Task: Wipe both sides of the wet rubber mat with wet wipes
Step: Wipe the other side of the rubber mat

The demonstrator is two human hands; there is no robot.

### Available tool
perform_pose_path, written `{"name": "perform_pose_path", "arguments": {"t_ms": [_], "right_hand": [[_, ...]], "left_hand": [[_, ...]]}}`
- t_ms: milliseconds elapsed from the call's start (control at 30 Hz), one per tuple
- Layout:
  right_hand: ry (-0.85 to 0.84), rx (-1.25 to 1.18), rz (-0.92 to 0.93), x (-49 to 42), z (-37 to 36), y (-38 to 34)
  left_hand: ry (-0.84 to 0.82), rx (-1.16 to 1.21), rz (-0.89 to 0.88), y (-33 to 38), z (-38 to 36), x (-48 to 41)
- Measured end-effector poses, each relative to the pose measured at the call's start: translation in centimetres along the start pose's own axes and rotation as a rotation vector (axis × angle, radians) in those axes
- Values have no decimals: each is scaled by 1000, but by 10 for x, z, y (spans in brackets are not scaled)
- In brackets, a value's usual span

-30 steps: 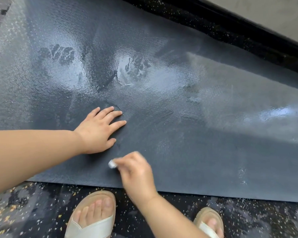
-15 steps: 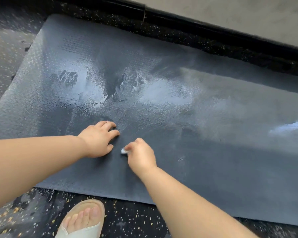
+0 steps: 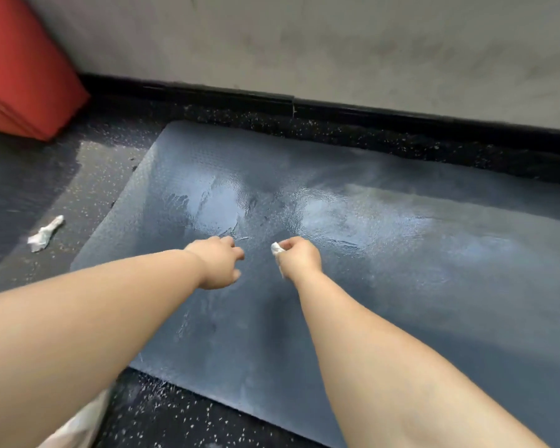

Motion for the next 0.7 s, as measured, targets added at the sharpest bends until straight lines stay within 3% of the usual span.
{"name": "perform_pose_path", "arguments": {"t_ms": [133,233,533,700], "right_hand": [[11,-154,-184,3,-8,30],[53,-146,-222,4,-14,43],[582,150,-214,12,13,70],[634,465,-79,19,-7,56]], "left_hand": [[23,3,-70,10,-24,-6],[10,48,-97,6,-49,-15],[182,132,-234,-41,-86,-40],[136,202,-247,-48,-106,-43]]}}
Point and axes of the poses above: each hand's wrist, its own x-axis away from the middle knuckle, its own z-axis out of the back of the hand, y = z × x, the point moved 10 cm from there along -x, towards the middle knuckle, and after that the axes turned 11 degrees about y, right-handed, at the moved point
